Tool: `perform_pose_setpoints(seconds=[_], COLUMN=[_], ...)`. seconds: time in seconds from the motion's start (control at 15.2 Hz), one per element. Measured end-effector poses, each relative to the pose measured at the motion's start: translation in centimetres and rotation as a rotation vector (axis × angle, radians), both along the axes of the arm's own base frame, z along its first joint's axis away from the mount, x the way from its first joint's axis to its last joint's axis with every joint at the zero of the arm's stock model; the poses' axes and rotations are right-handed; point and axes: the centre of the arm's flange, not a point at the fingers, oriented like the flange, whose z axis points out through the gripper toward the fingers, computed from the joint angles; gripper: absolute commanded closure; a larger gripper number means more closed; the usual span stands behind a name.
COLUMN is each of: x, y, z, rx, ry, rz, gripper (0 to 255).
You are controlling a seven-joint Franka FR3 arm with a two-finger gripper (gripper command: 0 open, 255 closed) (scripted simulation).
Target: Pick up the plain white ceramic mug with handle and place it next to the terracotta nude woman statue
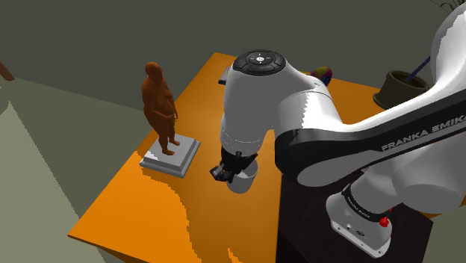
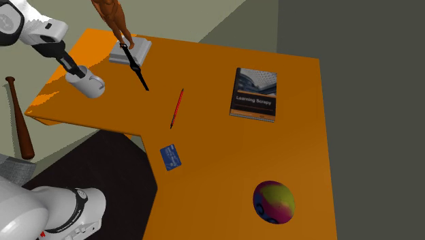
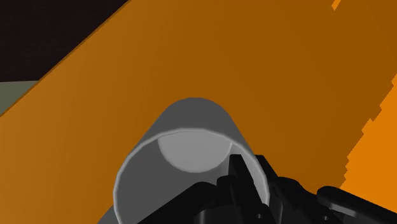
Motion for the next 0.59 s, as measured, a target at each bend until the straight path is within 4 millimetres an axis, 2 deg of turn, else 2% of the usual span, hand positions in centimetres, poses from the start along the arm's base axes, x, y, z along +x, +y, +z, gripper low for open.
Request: perform_pose_setpoints(seconds=[0.2, 0.53, 0.59], x=[-0.1, 0.0, 0.0], y=[0.0, 0.0, 0.0], z=[-1.3, -1.5, -1.5], rx=[0.0, 0.0, 0.0], ry=[0.0, 0.0, 0.0], rz=[0.0, 0.0, 0.0], gripper=[255, 255, 0])
